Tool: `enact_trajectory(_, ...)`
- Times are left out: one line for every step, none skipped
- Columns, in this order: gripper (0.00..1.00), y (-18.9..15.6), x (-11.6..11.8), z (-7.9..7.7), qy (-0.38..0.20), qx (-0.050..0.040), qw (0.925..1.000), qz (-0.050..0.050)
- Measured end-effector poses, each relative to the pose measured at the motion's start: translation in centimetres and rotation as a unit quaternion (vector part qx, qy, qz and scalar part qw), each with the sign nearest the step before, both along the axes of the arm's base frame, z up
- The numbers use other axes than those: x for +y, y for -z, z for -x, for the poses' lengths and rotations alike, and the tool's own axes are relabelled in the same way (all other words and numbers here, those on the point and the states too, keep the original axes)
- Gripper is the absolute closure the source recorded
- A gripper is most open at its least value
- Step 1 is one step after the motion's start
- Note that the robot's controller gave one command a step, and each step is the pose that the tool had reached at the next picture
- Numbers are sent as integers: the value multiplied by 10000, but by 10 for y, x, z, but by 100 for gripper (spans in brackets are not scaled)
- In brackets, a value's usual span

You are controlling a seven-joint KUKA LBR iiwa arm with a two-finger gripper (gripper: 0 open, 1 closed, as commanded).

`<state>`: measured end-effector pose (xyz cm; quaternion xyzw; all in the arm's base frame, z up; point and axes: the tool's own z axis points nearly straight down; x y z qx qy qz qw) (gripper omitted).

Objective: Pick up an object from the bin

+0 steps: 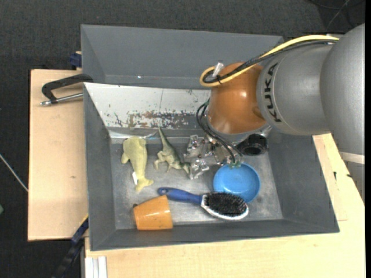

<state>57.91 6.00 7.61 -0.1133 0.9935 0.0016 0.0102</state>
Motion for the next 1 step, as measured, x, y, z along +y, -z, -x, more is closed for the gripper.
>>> enact_trajectory(100, -129, 0, 10, 53, 26, 10000, 15)
